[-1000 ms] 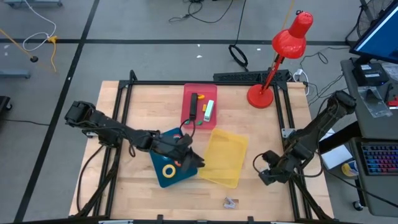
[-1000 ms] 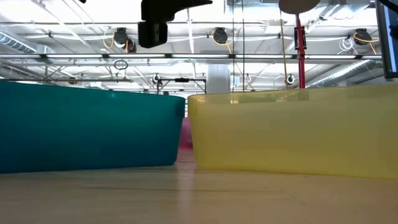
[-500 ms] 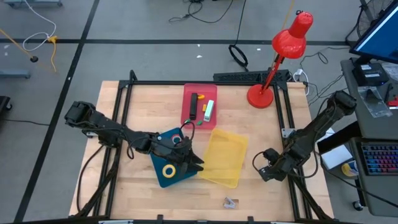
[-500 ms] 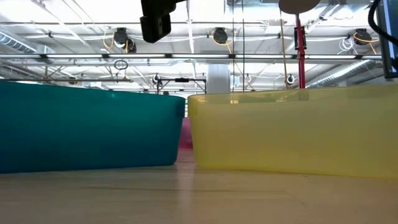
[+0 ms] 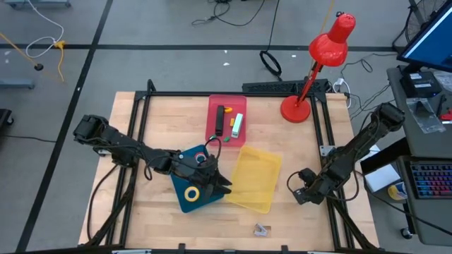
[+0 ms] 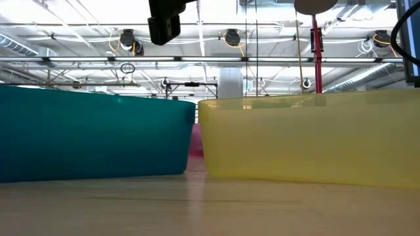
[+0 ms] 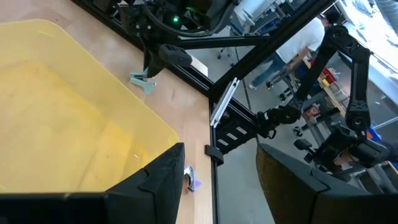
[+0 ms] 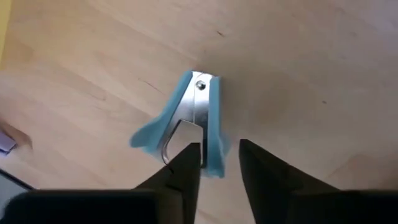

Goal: Pick and place Stapler, Stapler remover, tape
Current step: Put the blue staple remover into the yellow bin

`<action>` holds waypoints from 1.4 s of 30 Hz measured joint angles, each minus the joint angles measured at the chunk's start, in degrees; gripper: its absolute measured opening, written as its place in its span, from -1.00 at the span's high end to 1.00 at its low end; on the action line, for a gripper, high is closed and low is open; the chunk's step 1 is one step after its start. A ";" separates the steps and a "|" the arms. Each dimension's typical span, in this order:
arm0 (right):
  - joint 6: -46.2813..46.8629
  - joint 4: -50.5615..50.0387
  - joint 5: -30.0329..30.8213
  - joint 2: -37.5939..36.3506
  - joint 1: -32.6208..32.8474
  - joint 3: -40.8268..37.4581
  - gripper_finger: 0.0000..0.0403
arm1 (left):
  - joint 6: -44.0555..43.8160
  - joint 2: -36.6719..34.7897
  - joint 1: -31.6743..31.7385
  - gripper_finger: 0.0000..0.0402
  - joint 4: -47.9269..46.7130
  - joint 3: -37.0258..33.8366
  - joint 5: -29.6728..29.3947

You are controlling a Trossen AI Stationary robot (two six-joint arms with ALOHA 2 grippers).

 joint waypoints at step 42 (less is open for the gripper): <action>-49.30 12.25 10.93 4.54 -31.02 15.75 0.92 | 0.61 0.00 0.08 0.01 -3.87 -0.04 3.19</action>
